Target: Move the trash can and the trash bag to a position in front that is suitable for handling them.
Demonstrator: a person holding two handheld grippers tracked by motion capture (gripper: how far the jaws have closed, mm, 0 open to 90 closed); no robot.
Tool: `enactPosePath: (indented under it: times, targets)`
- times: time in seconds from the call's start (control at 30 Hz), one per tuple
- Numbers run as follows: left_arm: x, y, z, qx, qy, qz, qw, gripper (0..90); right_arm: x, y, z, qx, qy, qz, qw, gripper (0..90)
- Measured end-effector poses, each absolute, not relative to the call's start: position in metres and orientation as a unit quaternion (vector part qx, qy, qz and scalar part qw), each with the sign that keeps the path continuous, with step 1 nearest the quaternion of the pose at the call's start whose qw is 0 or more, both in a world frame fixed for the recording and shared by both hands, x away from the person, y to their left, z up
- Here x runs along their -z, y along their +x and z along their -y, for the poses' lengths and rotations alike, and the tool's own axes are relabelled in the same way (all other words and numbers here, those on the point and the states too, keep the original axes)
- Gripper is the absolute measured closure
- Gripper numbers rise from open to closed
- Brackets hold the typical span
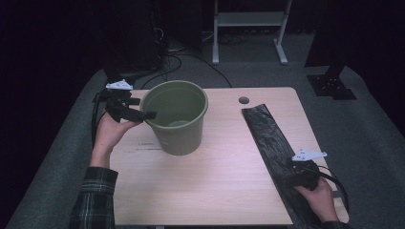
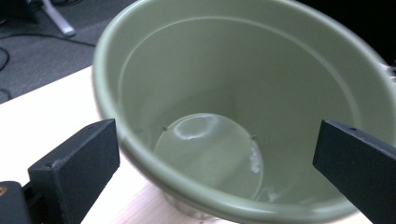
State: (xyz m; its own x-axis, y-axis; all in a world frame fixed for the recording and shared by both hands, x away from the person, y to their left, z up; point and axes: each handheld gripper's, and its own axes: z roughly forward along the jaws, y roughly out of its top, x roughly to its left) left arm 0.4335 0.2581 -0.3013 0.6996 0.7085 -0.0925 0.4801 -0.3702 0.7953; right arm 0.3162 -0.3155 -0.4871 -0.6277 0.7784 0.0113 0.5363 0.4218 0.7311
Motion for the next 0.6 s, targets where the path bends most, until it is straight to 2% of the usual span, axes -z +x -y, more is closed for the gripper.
enactPosePath:
  times: [0.47, 0.6]
  targets:
    - [0.318, 0.445, -0.247, -0.131, 0.834, -0.364, 0.393, 0.0, 0.487, 0.316, 0.316, -0.362, 0.397, -0.827, 0.167, 10.0]
    - [0.321, 0.443, -0.243, -0.128, 0.831, -0.364, 0.402, 0.0, 0.487, 0.316, 0.316, -0.362, 0.397, -0.827, 0.167, 10.0]
